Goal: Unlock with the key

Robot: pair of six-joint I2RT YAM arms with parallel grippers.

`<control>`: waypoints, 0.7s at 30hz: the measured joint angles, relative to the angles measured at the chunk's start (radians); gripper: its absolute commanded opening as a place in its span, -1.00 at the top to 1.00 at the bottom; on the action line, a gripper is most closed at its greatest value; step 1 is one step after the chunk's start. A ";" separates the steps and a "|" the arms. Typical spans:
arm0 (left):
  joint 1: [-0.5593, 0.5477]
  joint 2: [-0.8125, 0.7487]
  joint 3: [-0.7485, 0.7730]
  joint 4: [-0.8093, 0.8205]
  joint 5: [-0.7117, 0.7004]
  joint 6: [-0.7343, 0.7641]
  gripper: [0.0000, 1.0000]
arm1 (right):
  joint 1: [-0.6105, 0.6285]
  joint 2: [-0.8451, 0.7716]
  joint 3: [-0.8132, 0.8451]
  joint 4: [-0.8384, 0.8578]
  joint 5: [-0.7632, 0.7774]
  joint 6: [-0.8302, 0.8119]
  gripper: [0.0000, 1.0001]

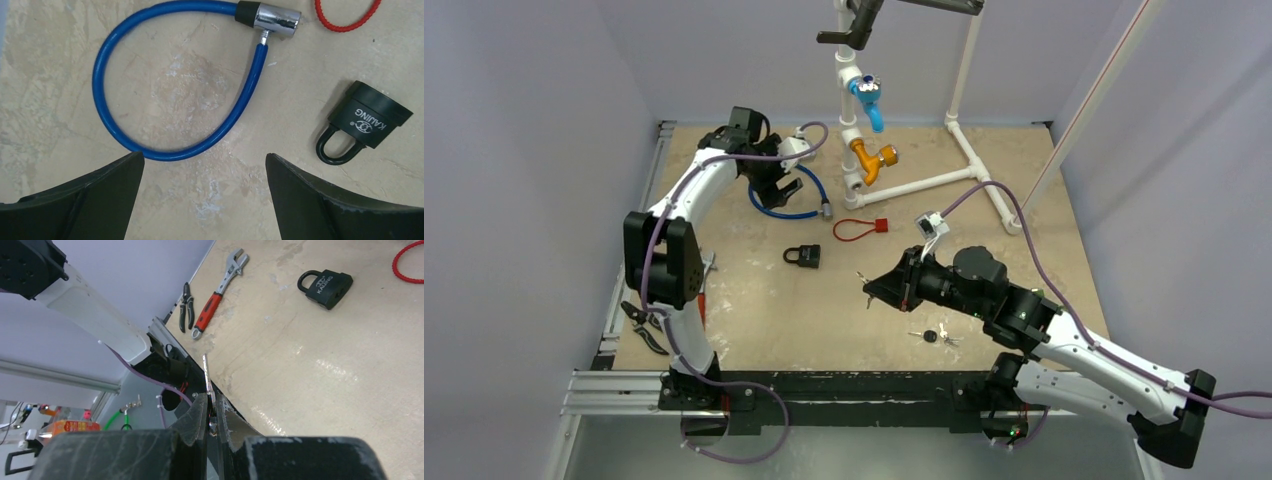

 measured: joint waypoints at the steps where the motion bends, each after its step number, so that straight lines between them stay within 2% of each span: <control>1: 0.006 0.026 0.008 0.004 0.003 -0.006 -0.84 | 0.000 0.001 0.000 -0.005 0.008 -0.002 1.00; 6: 0.023 0.095 -0.003 0.011 0.019 0.027 -0.84 | 0.000 0.038 0.006 -0.019 0.019 -0.017 1.00; 13: 0.027 0.128 -0.048 0.017 0.032 0.150 -0.78 | 0.000 0.098 0.023 -0.034 0.019 -0.031 1.00; 21: 0.026 0.233 -0.024 0.010 -0.018 0.250 -0.74 | 0.000 0.103 0.024 -0.028 0.019 -0.031 1.00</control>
